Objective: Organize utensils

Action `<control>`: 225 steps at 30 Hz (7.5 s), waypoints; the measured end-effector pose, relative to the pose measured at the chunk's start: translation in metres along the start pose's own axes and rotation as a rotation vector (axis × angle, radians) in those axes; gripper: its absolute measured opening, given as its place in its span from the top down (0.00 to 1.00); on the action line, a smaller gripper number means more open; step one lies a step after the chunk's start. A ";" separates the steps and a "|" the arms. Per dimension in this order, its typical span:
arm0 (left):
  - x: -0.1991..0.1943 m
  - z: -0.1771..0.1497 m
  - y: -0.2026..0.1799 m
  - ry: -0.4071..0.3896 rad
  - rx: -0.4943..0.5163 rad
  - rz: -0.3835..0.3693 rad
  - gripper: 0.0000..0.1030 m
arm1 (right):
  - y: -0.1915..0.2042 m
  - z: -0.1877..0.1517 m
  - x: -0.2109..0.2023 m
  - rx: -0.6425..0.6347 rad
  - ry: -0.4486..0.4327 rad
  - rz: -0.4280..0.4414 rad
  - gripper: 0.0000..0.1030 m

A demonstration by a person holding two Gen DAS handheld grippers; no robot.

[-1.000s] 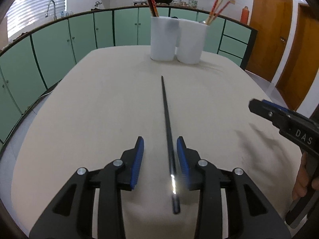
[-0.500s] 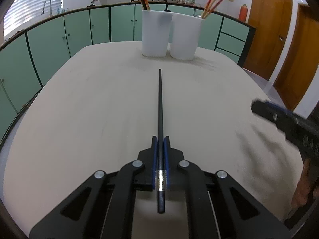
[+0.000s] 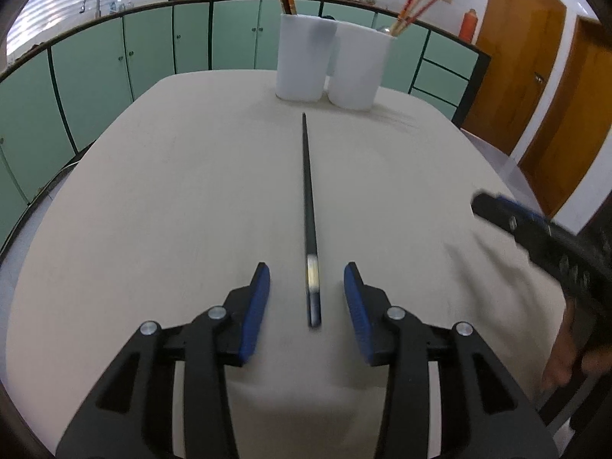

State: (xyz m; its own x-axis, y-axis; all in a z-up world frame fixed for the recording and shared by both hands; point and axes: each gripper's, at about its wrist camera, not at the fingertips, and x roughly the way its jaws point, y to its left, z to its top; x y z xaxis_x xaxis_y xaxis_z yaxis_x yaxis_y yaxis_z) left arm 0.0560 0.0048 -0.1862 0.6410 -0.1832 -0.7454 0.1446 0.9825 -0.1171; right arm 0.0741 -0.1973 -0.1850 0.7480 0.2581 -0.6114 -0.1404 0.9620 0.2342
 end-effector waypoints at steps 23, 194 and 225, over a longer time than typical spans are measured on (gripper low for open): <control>-0.004 -0.006 -0.004 0.005 -0.012 0.009 0.87 | -0.003 0.001 -0.004 0.016 -0.018 0.003 0.62; -0.086 0.197 -0.005 -0.513 0.065 0.095 0.07 | 0.034 0.179 -0.041 -0.122 -0.243 -0.018 0.23; -0.124 0.176 -0.009 -0.543 0.068 0.079 0.05 | 0.041 0.172 -0.075 -0.140 -0.285 -0.022 0.06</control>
State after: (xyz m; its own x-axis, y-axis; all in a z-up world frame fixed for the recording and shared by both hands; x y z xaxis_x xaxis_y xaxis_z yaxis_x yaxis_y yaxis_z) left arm 0.1076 0.0131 0.0229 0.9459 -0.1174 -0.3026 0.1175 0.9929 -0.0181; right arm 0.1240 -0.1931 0.0007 0.9009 0.2208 -0.3737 -0.1955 0.9751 0.1046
